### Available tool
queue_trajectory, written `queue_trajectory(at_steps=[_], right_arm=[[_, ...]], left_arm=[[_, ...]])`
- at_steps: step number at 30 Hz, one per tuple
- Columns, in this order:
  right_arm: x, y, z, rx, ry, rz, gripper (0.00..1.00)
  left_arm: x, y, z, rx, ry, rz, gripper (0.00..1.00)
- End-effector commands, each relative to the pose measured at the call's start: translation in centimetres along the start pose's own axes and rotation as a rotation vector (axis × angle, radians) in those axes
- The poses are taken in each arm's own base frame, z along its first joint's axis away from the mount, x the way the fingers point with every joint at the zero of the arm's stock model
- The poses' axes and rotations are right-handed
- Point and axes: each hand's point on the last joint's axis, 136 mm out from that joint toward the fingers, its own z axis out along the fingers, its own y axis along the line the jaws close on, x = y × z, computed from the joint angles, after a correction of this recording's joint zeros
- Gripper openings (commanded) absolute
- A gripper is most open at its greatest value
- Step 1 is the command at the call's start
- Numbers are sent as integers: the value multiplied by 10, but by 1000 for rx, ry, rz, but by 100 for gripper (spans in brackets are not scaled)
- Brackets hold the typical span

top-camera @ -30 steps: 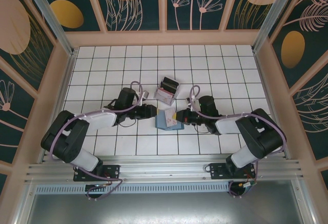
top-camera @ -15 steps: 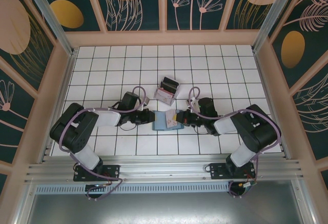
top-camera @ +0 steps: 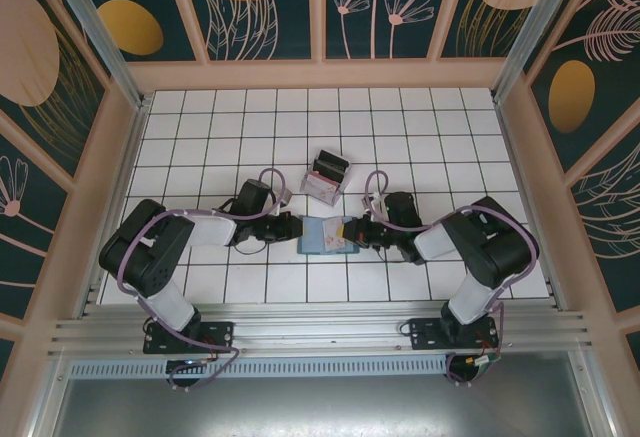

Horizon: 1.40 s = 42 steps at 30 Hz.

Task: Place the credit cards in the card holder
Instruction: Insert the credit card into the card slot.

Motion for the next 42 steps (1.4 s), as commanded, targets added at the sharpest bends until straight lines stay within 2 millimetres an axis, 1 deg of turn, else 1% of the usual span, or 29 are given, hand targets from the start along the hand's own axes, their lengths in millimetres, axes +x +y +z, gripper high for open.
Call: queue_trajectory(at_steps=[1, 7, 13, 15, 17, 20, 26, 29, 31, 37, 39, 42], right_arm=[[-5, 13, 6, -52, 16, -25, 0], [-6, 18, 12, -67, 34, -30, 0], [-10, 20, 14, -86, 14, -11, 0], [-10, 22, 14, -95, 10, 0, 0], [-12, 20, 15, -72, 2, -2, 0], [-6, 12, 22, 15, 11, -16, 0], [3, 15, 31, 33, 36, -31, 0], [2, 16, 33, 42, 33, -43, 0], [1, 12, 32, 57, 19, -37, 0], [-7, 8, 24, 88, -53, -20, 0], [-8, 8, 25, 86, -50, -19, 0], [-4, 13, 33, 64, -9, -28, 0]], left_arm=[[3, 0, 3, 11, 9, 2, 17], [3, -1, 3, 17, 7, -1, 17], [3, -3, 2, 25, 1, -13, 17], [4, -3, 1, 25, 0, -12, 15], [6, -1, 1, 21, 0, -17, 15], [8, 1, 1, 25, -2, -27, 15], [11, 2, 1, 31, -6, -39, 18], [12, 2, 1, 33, -5, -40, 20], [12, 2, 0, 35, -6, -38, 21], [14, 4, -1, 29, -9, -41, 20], [15, 5, -1, 28, -12, -41, 20], [15, 4, 0, 31, -7, -44, 20]])
